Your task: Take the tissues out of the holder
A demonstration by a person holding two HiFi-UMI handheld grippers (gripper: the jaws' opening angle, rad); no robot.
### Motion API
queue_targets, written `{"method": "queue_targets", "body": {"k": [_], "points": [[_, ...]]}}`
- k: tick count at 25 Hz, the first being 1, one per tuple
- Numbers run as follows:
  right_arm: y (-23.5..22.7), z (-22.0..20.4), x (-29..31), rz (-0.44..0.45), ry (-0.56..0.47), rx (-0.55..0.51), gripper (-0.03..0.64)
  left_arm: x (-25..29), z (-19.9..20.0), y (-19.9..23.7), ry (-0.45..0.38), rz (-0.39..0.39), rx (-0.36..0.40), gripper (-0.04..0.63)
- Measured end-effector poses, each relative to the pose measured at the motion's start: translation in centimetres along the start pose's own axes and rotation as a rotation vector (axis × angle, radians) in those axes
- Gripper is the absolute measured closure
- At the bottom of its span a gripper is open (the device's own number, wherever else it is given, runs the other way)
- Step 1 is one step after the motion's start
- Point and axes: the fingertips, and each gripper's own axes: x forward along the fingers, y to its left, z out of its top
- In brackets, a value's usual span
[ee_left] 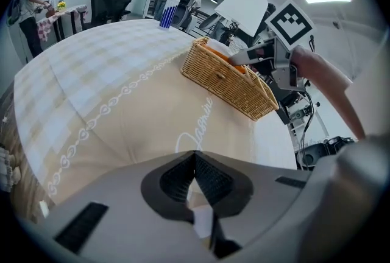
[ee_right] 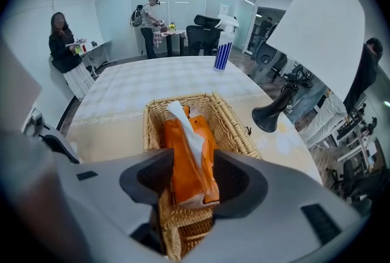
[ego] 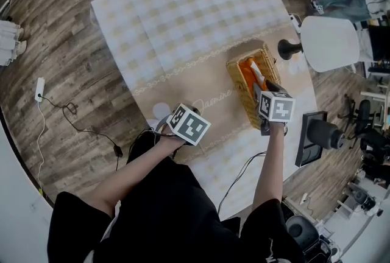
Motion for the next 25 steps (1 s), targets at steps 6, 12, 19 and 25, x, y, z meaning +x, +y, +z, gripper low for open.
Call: {"method": "queue_targets", "body": {"k": [6,12,19,25], "points": [[0.2,-0.3,1.3,0.017,0.048,0.016,0.419,0.0,-0.6,0.4,0.006,0.004,0.000,0.594],[-3.1,0.8,2.4,0.016,0.088,0.006,0.467,0.8,2.0,-0.3,0.031,0.004,-0.022,0.594],[-2.0,0.3,3.0,0.013,0.104,-0.016,0.577,0.6,0.7,0.2,0.031,0.006,-0.024,0.594],[-1.2,0.1,2.4,0.040,0.095,0.028,0.594,0.0,0.2,0.4,0.010,0.004,-0.017,0.594]]}}
